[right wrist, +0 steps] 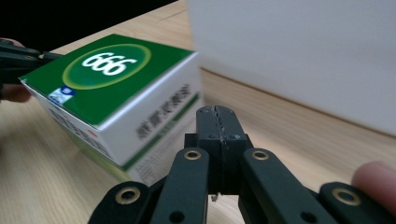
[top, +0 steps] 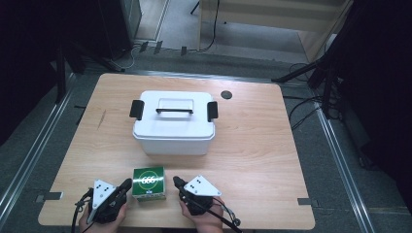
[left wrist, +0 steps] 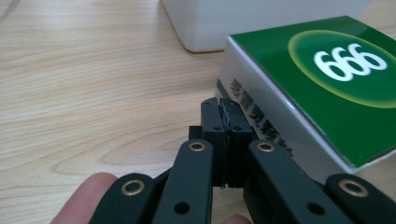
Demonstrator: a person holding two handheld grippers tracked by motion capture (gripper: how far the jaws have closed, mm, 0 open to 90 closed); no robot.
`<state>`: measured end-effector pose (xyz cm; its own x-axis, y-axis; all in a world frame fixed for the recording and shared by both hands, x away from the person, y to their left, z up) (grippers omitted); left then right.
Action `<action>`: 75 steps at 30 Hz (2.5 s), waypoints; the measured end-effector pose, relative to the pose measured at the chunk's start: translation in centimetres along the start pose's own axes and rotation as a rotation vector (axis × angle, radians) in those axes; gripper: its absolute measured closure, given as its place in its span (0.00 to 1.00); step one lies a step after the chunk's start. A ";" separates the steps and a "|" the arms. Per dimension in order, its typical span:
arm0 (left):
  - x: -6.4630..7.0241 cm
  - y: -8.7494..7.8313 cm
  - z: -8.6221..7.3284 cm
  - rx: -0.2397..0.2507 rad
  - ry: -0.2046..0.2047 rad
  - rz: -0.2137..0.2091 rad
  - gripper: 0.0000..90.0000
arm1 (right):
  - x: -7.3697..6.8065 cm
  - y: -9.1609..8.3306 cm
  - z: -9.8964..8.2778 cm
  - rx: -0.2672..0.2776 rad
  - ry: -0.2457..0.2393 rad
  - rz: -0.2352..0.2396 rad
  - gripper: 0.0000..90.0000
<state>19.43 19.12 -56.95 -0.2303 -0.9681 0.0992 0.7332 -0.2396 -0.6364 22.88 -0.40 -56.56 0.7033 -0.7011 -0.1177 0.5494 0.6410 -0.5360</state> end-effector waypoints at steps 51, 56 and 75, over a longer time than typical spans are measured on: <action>15.7 6.2 3.8 -0.130 0.172 -0.236 1.00 | 10.0 -9.4 -3.9 -0.137 0.116 -0.215 1.00; 16.9 6.5 3.8 -0.130 0.177 -0.253 1.00 | 10.6 -10.5 -4.5 -0.139 0.125 -0.235 1.00; 13.8 5.4 4.3 -0.062 0.142 -0.191 0.77 | 12.9 -12.7 -5.6 -0.067 0.075 -0.310 0.57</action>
<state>22.96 4.17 -55.74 -0.4518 -0.8844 0.1169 0.6282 -0.4085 -0.6622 22.46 -19.35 -55.95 0.4709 -0.8822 -0.0001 0.6994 0.3734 -0.6094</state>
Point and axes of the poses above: each handheld gripper's, and its own axes: y roughly forward along the jaws, z roughly out of its top, x roughly to its right, the point moved 6 cm from there along y, roughly forward along the jaws, and after that the axes turned 8 degrees about -x, right-handed, at the moved point
